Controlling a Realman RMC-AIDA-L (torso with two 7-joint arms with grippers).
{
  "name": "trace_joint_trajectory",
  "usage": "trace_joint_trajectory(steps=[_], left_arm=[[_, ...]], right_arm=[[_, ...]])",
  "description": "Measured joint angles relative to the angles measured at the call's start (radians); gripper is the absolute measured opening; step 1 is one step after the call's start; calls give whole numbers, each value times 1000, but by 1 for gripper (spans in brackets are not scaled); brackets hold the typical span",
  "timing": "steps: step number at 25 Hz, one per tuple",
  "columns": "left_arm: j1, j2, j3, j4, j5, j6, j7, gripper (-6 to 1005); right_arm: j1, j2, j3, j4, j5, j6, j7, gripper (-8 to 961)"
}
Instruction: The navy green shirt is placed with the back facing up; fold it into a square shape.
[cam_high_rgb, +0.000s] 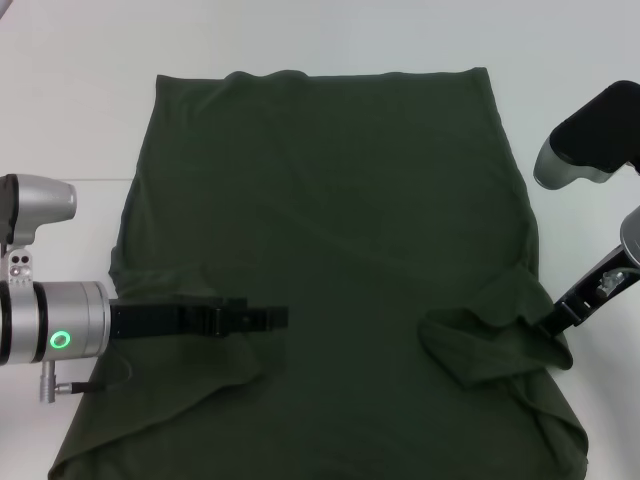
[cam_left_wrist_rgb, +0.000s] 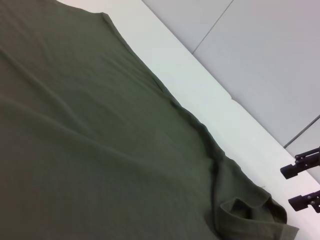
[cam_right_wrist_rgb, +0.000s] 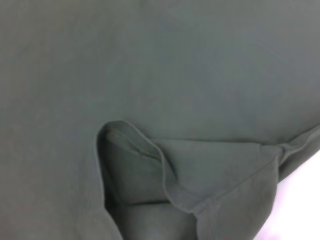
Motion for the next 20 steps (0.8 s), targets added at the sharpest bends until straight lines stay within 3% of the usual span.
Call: trace_joint_trajectory(steps=[12,20], left_arm=[[0,-4,-1,-1,-7,-4,-8,885],[0,-8,-2,-1,-9,-5,-20,884]], right_arm=[[21,-1,-60,100,-3,103,-3,738],[26,-9,-91,148,-4,141,-2,539]])
